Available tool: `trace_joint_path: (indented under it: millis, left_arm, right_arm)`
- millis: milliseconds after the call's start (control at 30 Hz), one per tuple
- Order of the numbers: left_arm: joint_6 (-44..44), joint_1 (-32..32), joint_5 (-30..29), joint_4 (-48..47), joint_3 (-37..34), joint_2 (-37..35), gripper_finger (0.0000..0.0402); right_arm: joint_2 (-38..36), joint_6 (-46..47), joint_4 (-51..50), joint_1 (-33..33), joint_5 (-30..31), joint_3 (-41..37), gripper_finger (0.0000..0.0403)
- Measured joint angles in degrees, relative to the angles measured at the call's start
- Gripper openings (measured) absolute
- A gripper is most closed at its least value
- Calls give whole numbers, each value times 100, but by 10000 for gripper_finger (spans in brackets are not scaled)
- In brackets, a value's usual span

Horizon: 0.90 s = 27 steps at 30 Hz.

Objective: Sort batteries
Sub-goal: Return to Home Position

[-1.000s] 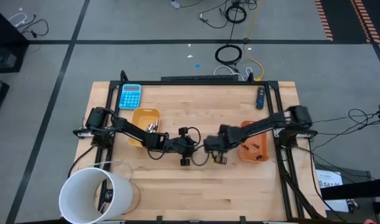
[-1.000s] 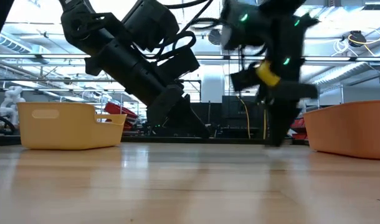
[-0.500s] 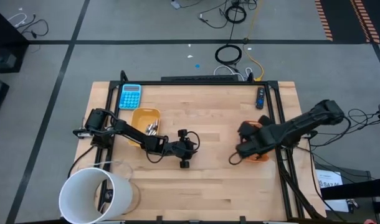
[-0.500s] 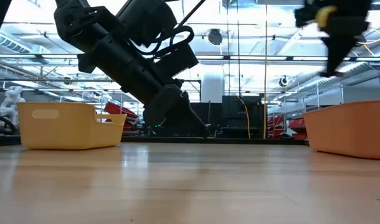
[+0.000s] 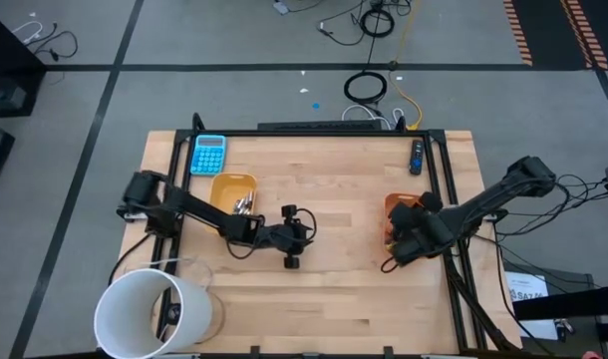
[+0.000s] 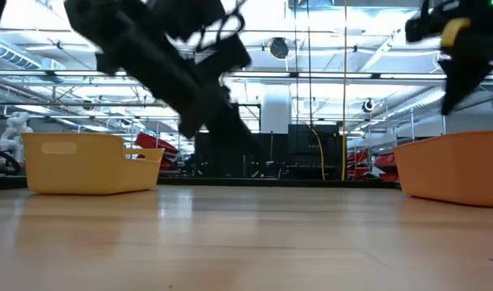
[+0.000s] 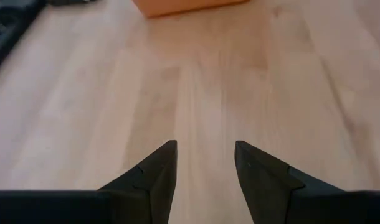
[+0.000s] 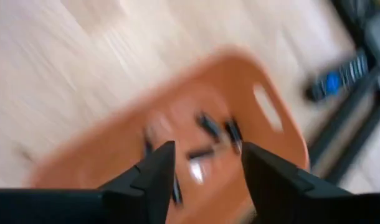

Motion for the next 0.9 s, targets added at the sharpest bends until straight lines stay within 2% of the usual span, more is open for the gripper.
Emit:
trace_joint_path:
  millis: [133,200,333,433,500,633,733,800,900]
  left_arm:
    - [104,-77,-79,-397,-63,-722,171]
    - [222,-136,-234,-435,-141,-1120,171]
    - [245,-236,-602,-903,-238,-1940,171]
    - [279,-283,-736,-983,-454,-2500,171]
    - [354,-281,-738,-851,-698,-2852,171]
    - [340,-86,-256,-387,-1490,-3612,167]
    - [43,85,184,166,-2076,-4121,149]
    - [-82,151,188,206,-2265,-4399,132]
    - [-149,200,-26,-214,-2320,-4631,106]
  right_arm:
    - [-513,-255,907,112,1222,-187,184]
    - [-833,-711,1556,110,1663,-342,177]
    - [-1606,-2132,3244,99,2382,-817,156]
    - [-2262,-3474,4748,-46,2629,-1300,138]
    - [-2733,-4315,5773,-218,2566,-1688,126]
    - [-3619,-5595,7650,-683,1655,-2608,99]
    - [-4130,-6039,8822,-1105,959,-3284,78]
    - [-4404,-6154,9255,-1387,630,-3659,63]
    - [-4708,-6180,9639,-1791,266,-4069,44]
